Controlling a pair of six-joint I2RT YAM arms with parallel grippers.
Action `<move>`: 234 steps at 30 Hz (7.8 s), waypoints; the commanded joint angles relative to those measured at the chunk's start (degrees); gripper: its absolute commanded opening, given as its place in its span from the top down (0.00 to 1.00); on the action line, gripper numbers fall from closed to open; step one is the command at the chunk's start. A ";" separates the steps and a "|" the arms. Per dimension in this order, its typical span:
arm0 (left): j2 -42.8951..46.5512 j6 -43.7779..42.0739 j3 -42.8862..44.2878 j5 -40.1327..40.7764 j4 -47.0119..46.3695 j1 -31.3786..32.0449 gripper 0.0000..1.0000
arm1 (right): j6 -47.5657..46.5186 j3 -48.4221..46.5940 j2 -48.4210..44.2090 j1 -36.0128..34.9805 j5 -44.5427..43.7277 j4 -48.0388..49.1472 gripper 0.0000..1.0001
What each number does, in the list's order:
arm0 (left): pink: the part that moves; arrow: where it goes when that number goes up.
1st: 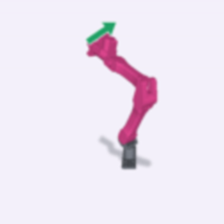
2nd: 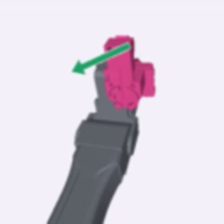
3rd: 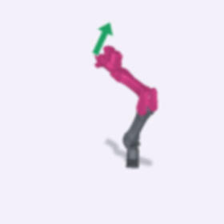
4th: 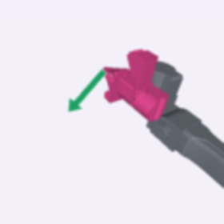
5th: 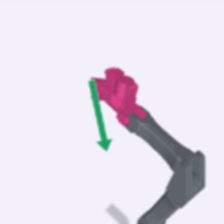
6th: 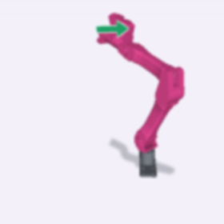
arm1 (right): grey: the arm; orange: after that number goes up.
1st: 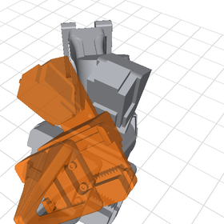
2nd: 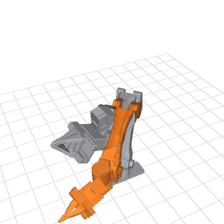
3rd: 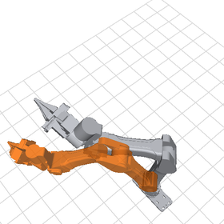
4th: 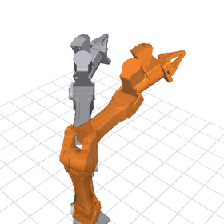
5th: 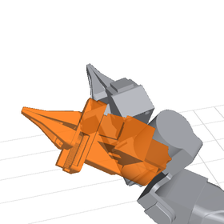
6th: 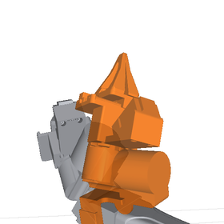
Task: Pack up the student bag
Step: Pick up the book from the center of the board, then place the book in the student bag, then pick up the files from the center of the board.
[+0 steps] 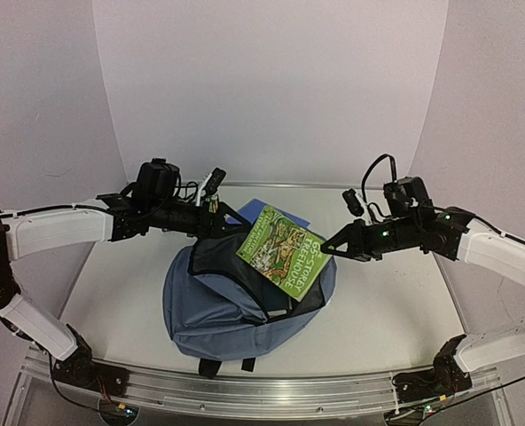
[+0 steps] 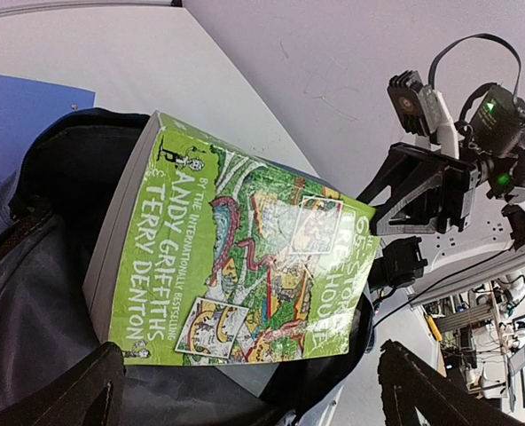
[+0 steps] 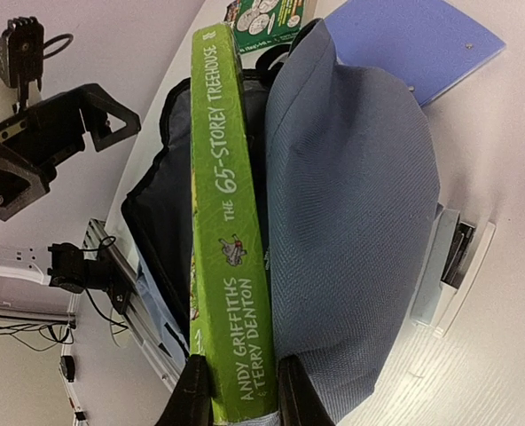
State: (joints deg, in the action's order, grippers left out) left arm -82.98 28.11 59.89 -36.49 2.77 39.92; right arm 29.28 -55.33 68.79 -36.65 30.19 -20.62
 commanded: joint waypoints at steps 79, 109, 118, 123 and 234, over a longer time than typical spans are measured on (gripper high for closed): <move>1.11 28.03 -4.33 -15.71 -44.35 -4.68 1.00 | 6.39 5.94 -1.00 0.00 9.45 35.08 0.33; 3.25 26.11 -10.50 10.08 4.54 -4.37 0.16 | -2.18 -6.36 -2.44 4.78 -12.59 -2.46 1.00; -3.20 25.46 -7.23 6.61 2.94 -2.81 0.87 | 0.55 -5.49 -4.91 4.74 -0.97 -4.82 1.00; 3.67 18.87 -6.90 5.25 1.07 -2.74 1.00 | 3.11 -3.60 -3.33 4.75 1.32 -4.77 1.00; -22.95 12.81 14.51 -6.05 5.62 -24.33 0.38 | -9.36 -38.86 56.86 14.22 -9.01 13.23 0.32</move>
State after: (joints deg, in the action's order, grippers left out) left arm -101.59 38.55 71.66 -36.52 16.06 15.42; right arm 23.85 -89.11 121.27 -23.64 18.84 -8.74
